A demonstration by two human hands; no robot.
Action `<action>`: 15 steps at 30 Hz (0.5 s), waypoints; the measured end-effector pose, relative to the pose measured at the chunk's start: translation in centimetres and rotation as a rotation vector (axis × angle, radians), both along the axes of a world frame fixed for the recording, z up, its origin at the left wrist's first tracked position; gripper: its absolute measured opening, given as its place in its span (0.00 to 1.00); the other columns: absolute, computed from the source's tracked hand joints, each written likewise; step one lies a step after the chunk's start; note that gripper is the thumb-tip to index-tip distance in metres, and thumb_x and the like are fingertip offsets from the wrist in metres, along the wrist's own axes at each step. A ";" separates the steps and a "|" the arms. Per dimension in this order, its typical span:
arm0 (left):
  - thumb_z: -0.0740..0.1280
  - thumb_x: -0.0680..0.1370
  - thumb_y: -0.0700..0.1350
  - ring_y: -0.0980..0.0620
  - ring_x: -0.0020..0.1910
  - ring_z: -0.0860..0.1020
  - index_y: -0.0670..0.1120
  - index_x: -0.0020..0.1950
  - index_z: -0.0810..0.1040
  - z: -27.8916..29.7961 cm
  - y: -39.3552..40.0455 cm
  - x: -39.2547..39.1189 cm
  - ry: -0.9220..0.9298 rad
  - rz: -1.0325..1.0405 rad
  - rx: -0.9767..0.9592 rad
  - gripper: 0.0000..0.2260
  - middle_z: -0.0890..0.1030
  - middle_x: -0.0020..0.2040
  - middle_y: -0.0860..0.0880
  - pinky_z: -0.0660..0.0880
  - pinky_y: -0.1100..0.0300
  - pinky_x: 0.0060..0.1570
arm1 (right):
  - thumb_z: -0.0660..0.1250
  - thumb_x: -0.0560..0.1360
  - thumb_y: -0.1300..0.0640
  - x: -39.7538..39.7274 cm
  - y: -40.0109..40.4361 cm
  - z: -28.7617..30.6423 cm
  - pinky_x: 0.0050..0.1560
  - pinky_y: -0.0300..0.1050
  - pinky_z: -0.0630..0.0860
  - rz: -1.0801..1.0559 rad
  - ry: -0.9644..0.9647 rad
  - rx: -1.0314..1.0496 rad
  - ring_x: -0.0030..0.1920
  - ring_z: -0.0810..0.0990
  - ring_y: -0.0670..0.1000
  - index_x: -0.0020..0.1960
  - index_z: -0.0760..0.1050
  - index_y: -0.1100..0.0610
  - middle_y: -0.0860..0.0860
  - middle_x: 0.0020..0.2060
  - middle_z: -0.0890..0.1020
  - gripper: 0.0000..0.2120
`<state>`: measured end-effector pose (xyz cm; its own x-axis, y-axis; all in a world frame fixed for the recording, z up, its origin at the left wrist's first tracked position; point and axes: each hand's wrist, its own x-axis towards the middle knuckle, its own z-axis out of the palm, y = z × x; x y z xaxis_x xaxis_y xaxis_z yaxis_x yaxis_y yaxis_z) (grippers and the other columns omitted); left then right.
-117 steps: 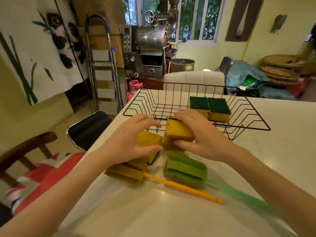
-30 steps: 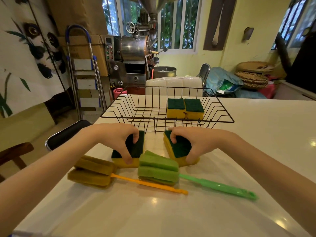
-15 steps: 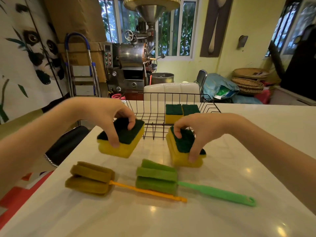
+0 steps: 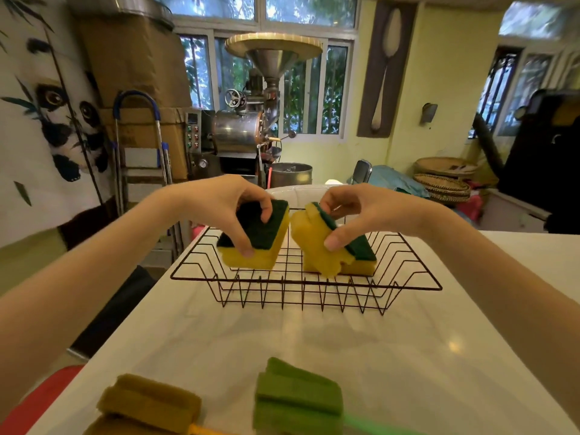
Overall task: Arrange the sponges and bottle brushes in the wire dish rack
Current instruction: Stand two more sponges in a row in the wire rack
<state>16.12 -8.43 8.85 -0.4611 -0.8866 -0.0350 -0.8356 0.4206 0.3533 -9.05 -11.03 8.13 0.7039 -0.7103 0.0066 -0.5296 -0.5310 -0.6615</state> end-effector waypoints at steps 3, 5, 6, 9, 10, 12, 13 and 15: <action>0.77 0.62 0.47 0.50 0.55 0.72 0.60 0.42 0.70 -1.5 -2.8 0.8 -0.021 0.062 -0.062 0.19 0.71 0.58 0.51 0.77 0.58 0.48 | 0.77 0.60 0.52 1.1 -2.3 -0.3 0.51 0.35 0.70 -0.030 0.001 -0.003 0.57 0.73 0.51 0.52 0.72 0.53 0.47 0.54 0.75 0.24; 0.77 0.61 0.47 0.49 0.56 0.72 0.60 0.42 0.69 -3.0 -4.7 1.5 -0.043 0.089 -0.057 0.19 0.71 0.59 0.51 0.77 0.58 0.48 | 0.76 0.63 0.56 1.8 -3.9 -0.7 0.49 0.35 0.70 -0.038 -0.001 -0.009 0.55 0.72 0.47 0.49 0.71 0.50 0.43 0.51 0.73 0.19; 0.77 0.61 0.47 0.49 0.56 0.72 0.60 0.41 0.69 -3.8 -5.7 1.8 -0.052 0.104 -0.049 0.19 0.71 0.60 0.51 0.77 0.57 0.49 | 0.76 0.63 0.56 2.3 -4.7 -1.0 0.48 0.35 0.70 -0.042 0.001 -0.021 0.53 0.72 0.45 0.49 0.70 0.49 0.42 0.50 0.73 0.19; 0.77 0.61 0.48 0.49 0.55 0.71 0.59 0.41 0.68 -5.3 -8.2 2.2 -0.066 0.138 -0.020 0.19 0.71 0.59 0.49 0.76 0.58 0.48 | 0.76 0.63 0.57 3.9 -6.9 -1.9 0.46 0.33 0.70 -0.054 0.023 -0.079 0.51 0.71 0.44 0.53 0.69 0.51 0.44 0.51 0.72 0.23; 0.77 0.61 0.48 0.49 0.54 0.72 0.58 0.42 0.68 -5.7 -8.9 2.3 -0.077 0.143 -0.001 0.19 0.71 0.58 0.49 0.76 0.59 0.47 | 0.76 0.63 0.56 4.5 -7.7 -2.3 0.48 0.35 0.71 -0.050 0.029 -0.098 0.53 0.71 0.46 0.53 0.69 0.51 0.47 0.53 0.72 0.23; 0.77 0.61 0.48 0.49 0.53 0.71 0.56 0.45 0.69 -6.5 -10.1 2.3 -0.115 0.142 0.030 0.20 0.71 0.55 0.50 0.73 0.61 0.43 | 0.77 0.62 0.55 5.6 -9.1 -3.2 0.52 0.40 0.72 -0.050 0.048 -0.130 0.58 0.70 0.52 0.53 0.68 0.51 0.51 0.57 0.71 0.24; 0.77 0.61 0.48 0.49 0.52 0.71 0.55 0.47 0.69 -6.9 -10.6 2.4 -0.133 0.145 0.041 0.21 0.71 0.54 0.50 0.72 0.61 0.43 | 0.77 0.62 0.55 6.1 -9.6 -3.7 0.52 0.41 0.72 -0.054 0.060 -0.147 0.58 0.70 0.52 0.53 0.68 0.51 0.51 0.58 0.71 0.25; 0.77 0.61 0.48 0.48 0.53 0.72 0.53 0.49 0.70 -7.8 -11.4 2.6 -0.158 0.153 0.061 0.22 0.73 0.54 0.50 0.74 0.57 0.46 | 0.77 0.61 0.55 7.1 -10.6 -4.6 0.49 0.38 0.71 -0.056 0.075 -0.172 0.58 0.70 0.52 0.54 0.68 0.51 0.52 0.58 0.71 0.26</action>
